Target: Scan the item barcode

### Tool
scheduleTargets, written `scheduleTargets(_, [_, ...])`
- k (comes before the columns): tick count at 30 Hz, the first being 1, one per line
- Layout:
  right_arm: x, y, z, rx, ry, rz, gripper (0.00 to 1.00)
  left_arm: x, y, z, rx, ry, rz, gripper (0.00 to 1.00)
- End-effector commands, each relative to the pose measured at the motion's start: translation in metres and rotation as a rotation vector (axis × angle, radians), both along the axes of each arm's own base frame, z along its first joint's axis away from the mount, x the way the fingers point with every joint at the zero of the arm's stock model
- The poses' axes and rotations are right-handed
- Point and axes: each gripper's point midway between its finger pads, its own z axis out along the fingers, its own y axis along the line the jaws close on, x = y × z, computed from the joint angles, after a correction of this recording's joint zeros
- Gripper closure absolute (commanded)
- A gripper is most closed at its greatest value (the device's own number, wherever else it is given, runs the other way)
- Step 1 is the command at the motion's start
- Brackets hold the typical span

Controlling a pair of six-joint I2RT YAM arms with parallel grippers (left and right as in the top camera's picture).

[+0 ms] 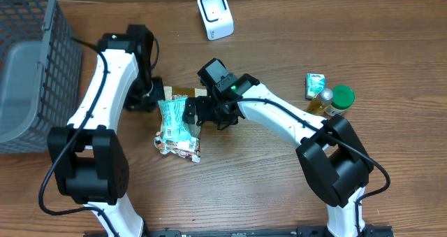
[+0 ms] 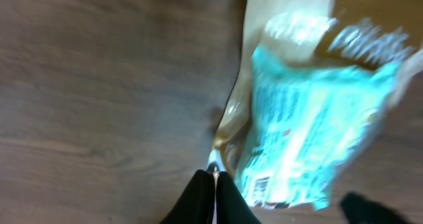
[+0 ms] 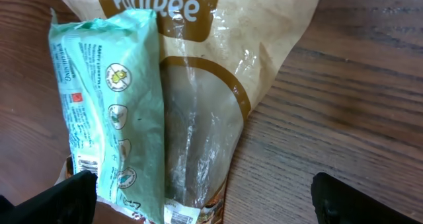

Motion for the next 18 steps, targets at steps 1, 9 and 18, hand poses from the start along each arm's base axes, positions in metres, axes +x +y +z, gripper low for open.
scheduleTargets(1, [-0.001,-0.001,0.001,0.002,0.000,-0.003,0.00,-0.015,-0.015,-0.019,-0.081,0.052,0.004,0.81])
scheduleTargets(9, [0.000,-0.002,0.000,-0.006,-0.007,-0.006,0.00,-0.018,-0.022,-0.047,-0.117,0.041,0.004,0.58])
scheduleTargets(18, [0.000,-0.002,0.000,-0.006,-0.007,-0.006,0.00,-0.030,-0.028,-0.056,-0.155,0.075,-0.021,0.78])
